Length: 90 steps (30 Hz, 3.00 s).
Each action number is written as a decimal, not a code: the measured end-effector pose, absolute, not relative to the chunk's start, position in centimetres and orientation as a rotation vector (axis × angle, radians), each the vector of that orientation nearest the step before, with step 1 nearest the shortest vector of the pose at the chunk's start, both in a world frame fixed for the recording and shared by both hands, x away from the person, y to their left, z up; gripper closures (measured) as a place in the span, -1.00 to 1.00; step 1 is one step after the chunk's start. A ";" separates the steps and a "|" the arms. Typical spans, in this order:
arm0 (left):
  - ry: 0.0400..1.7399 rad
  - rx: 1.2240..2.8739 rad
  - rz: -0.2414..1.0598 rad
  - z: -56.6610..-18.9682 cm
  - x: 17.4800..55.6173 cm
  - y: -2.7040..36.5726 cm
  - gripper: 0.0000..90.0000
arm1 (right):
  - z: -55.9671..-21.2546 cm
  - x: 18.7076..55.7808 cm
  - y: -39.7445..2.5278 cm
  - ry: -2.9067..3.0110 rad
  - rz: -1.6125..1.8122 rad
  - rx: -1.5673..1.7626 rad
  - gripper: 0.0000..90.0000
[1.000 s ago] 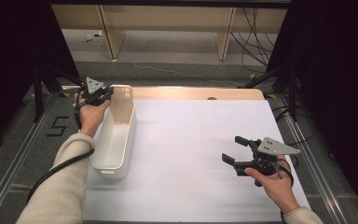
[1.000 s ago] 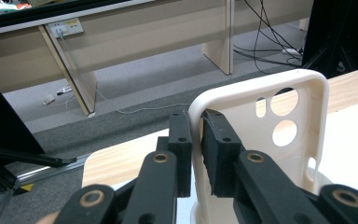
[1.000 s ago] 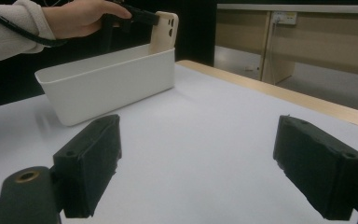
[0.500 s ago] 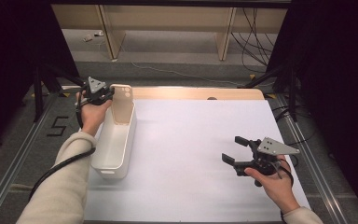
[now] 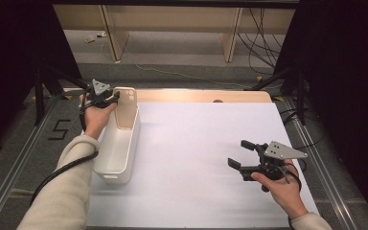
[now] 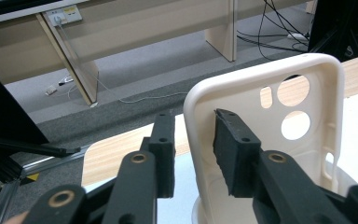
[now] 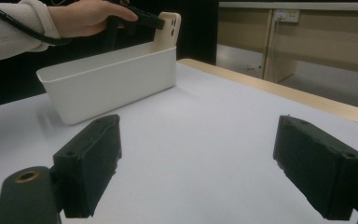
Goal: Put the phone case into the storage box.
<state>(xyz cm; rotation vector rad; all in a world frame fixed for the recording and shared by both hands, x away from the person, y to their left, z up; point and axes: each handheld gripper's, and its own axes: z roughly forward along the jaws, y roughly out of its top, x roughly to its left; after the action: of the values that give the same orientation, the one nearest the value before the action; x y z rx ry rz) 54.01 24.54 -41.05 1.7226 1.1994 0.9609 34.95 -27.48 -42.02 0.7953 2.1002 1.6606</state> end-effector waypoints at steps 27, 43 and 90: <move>1.195 1.778 0.893 -39.3 51.5 24.2 -0.60 | -42.0 34.9 -27.5 2.099 1.655 0.800 -0.64; 1.139 1.751 0.872 -38.8 48.7 24.5 -0.67 | -42.0 34.9 -27.5 2.097 1.650 0.799 -0.64; 1.043 1.736 0.850 -38.4 43.2 24.2 -0.66 | -42.0 35.0 -27.4 2.095 1.653 0.804 -0.64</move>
<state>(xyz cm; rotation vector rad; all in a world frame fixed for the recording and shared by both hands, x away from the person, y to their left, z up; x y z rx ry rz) 43.20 24.17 -38.41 1.7360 1.0426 0.8496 34.99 -27.43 -42.03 0.8042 2.0946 1.6528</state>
